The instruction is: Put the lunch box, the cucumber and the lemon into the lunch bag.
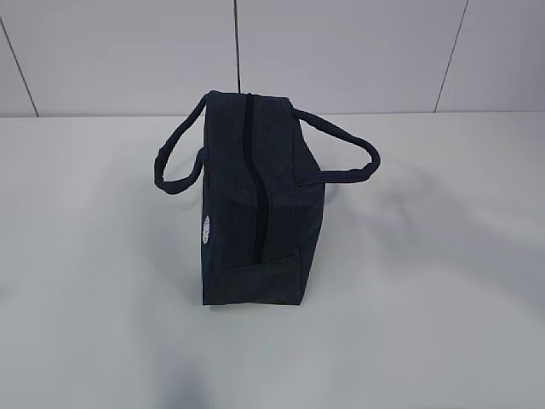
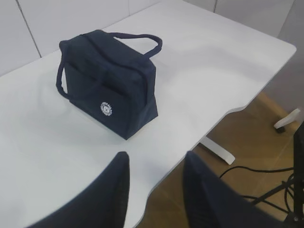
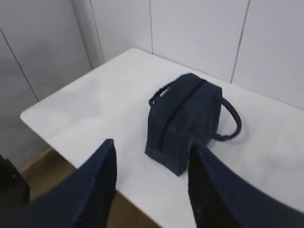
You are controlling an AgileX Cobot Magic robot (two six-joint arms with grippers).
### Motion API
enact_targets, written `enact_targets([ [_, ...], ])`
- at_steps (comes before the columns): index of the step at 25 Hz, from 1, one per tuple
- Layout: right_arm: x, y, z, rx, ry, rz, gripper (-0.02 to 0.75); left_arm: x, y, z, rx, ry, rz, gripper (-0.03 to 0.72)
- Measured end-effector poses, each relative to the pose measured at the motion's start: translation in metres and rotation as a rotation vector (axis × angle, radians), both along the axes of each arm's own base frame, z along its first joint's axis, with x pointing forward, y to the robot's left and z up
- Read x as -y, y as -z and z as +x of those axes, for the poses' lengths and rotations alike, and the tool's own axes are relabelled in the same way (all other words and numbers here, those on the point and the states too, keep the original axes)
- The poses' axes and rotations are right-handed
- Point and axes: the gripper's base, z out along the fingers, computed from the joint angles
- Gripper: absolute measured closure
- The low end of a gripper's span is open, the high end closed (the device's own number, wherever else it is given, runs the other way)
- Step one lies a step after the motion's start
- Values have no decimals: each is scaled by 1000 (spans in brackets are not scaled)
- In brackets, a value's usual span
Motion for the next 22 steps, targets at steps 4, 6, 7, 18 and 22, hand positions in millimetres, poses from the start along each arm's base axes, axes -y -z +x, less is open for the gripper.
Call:
enact_targets([
  [4, 15, 35, -25, -35, 64, -31, 376, -11, 17, -14, 12, -31, 54, 437],
  [6, 23, 51, -35, -30, 104, -45, 377, -14, 22, -20, 26, -35, 53, 437],
  [7, 25, 60, -37, -33, 122, -56, 378, -16, 24, -23, 36, -36, 48, 437],
  [18, 40, 151, -54, -63, 194, -123, 379, -20, 79, -33, 9, -36, 60, 438],
  [22, 42, 177, -52, -79, 215, -152, 379, -22, 99, -28, -13, -61, 103, 438],
])
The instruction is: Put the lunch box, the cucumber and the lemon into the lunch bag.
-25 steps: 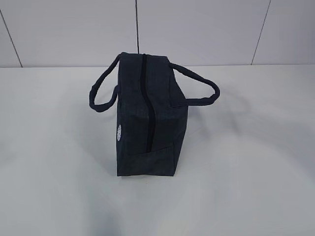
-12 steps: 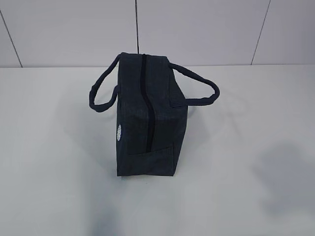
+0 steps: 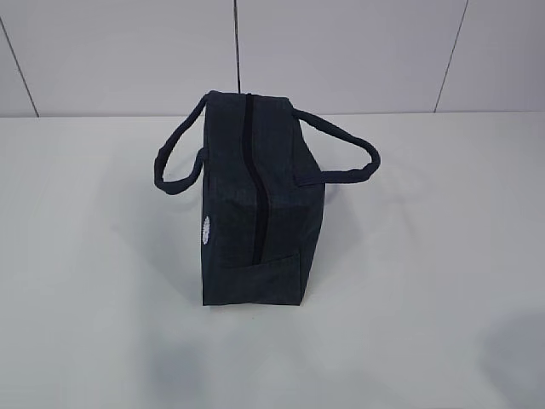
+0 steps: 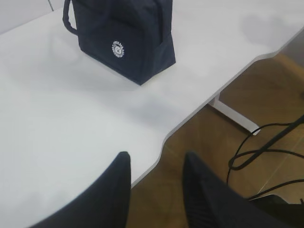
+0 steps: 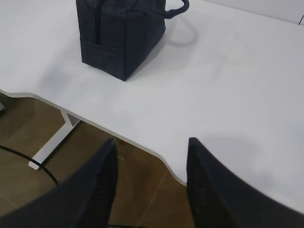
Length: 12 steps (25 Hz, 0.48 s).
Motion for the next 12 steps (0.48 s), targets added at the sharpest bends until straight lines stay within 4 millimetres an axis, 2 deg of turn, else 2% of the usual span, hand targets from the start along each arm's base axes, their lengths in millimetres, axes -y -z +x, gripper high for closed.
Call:
enact_targets([
  [6, 0, 22, 11, -58, 33, -59, 379, -2, 21, 12, -43, -45, 82, 438],
  [9, 0, 34, 17, -96, 46, -91, 365, -1, 23, 15, -28, -54, 80, 438],
  [12, 1, 36, 19, -101, 56, -104, 373, 0, 23, 18, -5, -59, 67, 439],
])
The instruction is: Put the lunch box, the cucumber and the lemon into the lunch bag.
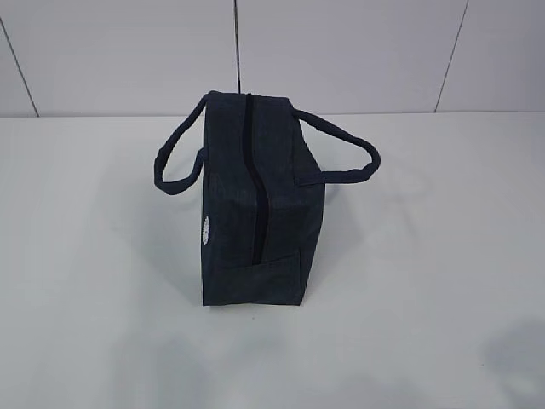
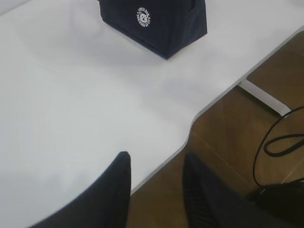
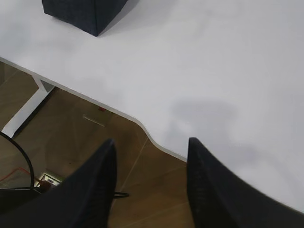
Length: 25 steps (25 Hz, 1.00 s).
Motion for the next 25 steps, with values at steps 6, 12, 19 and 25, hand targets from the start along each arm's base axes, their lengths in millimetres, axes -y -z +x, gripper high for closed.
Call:
enact_targets([
  [6, -1, 1, 4, 21, 8, 8, 378, 3, 2, 7, 39, -8, -24, 440],
  [12, -3, 5, 11, 55, 17, 33, 378, 3, 3, 7, 41, -9, -26, 440],
  [19, -3, 4, 11, 60, 20, 38, 379, 3, 3, 7, 41, -9, -26, 440],
  [25, -3, 4, 11, 63, 27, 39, 379, 3, 3, 8, 43, -16, -26, 440],
])
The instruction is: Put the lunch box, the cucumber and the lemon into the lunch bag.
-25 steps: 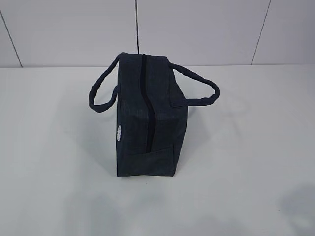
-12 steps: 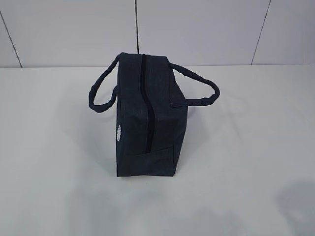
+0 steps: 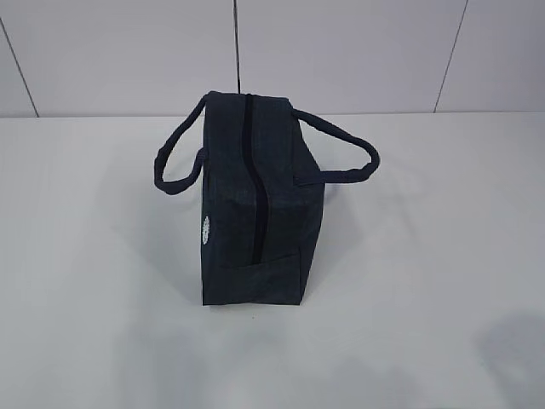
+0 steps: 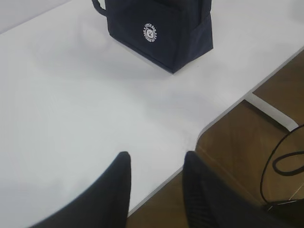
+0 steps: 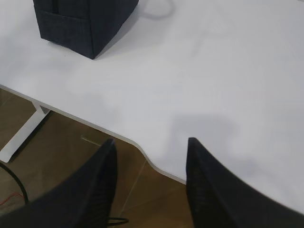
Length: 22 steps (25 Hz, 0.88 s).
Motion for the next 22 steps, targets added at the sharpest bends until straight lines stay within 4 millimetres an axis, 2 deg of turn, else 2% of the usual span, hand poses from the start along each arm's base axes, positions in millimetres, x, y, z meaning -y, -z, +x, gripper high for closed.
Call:
enact_targets([
  [13, -3, 0, 0, 4, 290, 1, 379, 3, 0, 3, 0, -351, 0, 440],
  [22, -4, 0, 0, 5, 360, 1, 379, 4, 0, 3, 0, -377, 0, 440],
])
